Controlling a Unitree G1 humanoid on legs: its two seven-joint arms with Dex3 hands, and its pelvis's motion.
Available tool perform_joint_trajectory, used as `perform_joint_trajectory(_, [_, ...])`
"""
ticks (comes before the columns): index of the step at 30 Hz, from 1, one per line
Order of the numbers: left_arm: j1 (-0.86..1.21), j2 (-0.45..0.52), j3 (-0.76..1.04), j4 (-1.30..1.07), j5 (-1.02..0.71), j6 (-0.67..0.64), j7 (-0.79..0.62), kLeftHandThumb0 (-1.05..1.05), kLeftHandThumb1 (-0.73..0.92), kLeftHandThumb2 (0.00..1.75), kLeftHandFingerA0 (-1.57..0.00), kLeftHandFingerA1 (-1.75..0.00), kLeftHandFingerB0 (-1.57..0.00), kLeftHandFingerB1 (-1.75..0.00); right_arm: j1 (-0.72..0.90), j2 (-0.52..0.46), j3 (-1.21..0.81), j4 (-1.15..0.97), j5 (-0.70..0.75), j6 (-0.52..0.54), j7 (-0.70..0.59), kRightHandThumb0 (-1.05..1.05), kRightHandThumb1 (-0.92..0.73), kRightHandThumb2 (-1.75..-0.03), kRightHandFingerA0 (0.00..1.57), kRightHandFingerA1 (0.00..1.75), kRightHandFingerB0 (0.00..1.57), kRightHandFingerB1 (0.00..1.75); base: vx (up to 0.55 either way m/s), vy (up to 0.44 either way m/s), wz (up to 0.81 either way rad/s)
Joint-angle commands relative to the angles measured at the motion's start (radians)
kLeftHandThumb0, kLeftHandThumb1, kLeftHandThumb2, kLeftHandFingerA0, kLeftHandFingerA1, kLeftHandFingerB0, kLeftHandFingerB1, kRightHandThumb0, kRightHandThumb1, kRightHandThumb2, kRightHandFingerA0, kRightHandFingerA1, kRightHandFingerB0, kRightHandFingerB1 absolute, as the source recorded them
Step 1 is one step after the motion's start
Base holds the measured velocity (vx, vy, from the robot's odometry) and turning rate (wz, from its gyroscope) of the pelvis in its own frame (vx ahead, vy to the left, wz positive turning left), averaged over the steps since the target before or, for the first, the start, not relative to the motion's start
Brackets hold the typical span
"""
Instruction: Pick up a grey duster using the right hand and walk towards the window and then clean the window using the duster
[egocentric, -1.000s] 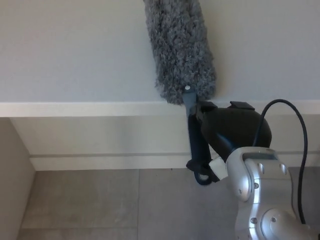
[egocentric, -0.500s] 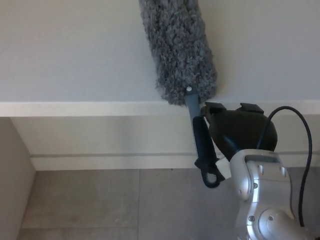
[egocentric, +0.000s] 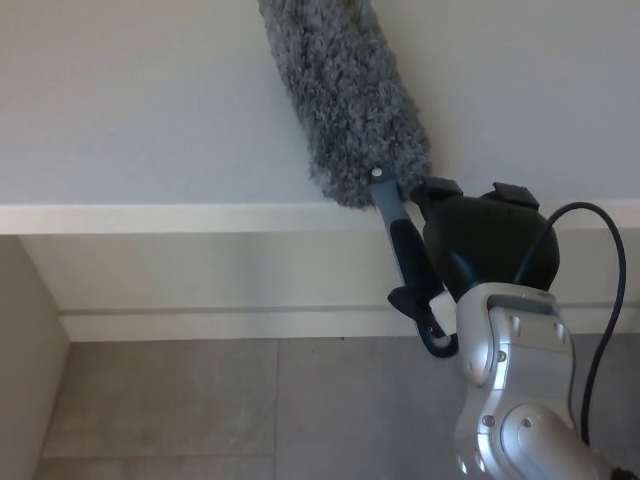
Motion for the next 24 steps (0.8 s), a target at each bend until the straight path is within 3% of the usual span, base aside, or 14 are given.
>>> perform_joint_trajectory(1, [0.010, 0.016, -0.020, 0.006, 0.025, -0.102, 0.027, -0.01, 0.52, 1.07, -1.05, -1.25, -0.92, -1.03, 0.002, 0.017, 0.004, 0.019, -0.049, -0.009, -0.035, -0.74, -0.62, -0.60, 0.09, 0.61, 0.28, 0.40, 0.00, 0.000, 0.00])
perform_joint_trajectory(2, [0.005, 0.012, -0.019, 0.007, 0.020, -0.091, 0.030, -0.03, 0.53, 1.06, -1.05, -1.25, -0.93, -1.04, 0.014, 0.033, 0.010, 0.020, -0.043, -0.007, -0.049, -0.75, -0.48, -0.85, 0.10, 0.59, 0.22, 0.49, 0.00, 0.000, 0.00])
perform_joint_trajectory(6, [0.015, -0.007, -0.025, -0.016, 0.016, -0.110, 0.031, -0.05, 0.51, 1.11, -1.05, -1.35, -0.95, -1.16, 0.028, 0.041, 0.024, 0.025, -0.047, -0.011, -0.024, -0.76, -0.50, -0.87, 0.10, 0.58, 0.20, 0.50, 0.00, 0.000, 0.00])
perform_joint_trajectory(9, [0.017, -0.014, -0.018, -0.020, -0.001, -0.104, 0.018, -0.07, 0.50, 1.10, -1.05, -1.33, -0.96, -1.14, 0.031, 0.047, 0.030, 0.040, -0.058, -0.006, -0.019, -0.75, -0.50, -0.88, 0.09, 0.58, 0.19, 0.50, 0.00, 0.000, 0.00])
perform_joint_trajectory(10, [0.014, -0.007, -0.015, -0.003, -0.002, -0.098, 0.011, -0.03, 0.54, 1.07, -1.07, -1.22, -0.94, -1.01, 0.033, 0.044, 0.032, 0.048, -0.066, -0.005, -0.022, -0.75, -0.52, -0.88, 0.12, 0.59, 0.19, 0.49, 0.00, 0.000, 0.00])
perform_joint_trajectory(16, [0.006, 0.006, -0.011, 0.032, 0.000, -0.089, 0.008, -0.05, 0.54, 1.05, -1.07, -1.22, -0.93, -1.02, 0.039, 0.043, 0.032, 0.074, -0.091, -0.004, -0.036, -0.75, -0.51, -0.88, 0.13, 0.59, 0.20, 0.49, 0.00, 0.000, 0.00])
perform_joint_trajectory(17, [0.026, 0.001, -0.026, 0.005, 0.018, -0.094, 0.032, -0.08, 0.56, 0.97, -1.03, -1.30, -0.93, -1.06, 0.044, 0.032, 0.022, 0.081, -0.093, 0.001, -0.032, -0.75, -0.52, -0.87, 0.11, 0.59, 0.17, 0.49, 0.00, 0.000, 0.00])
perform_joint_trajectory(24, [0.032, -0.007, -0.021, 0.012, 0.002, -0.092, 0.019, -0.04, 0.56, 1.04, -1.02, -1.31, -0.91, -1.09, 0.055, 0.030, 0.003, 0.090, -0.099, -0.004, -0.044, -0.73, -0.51, -0.87, 0.12, 0.58, 0.18, 0.49, 0.00, 0.000, 0.00])
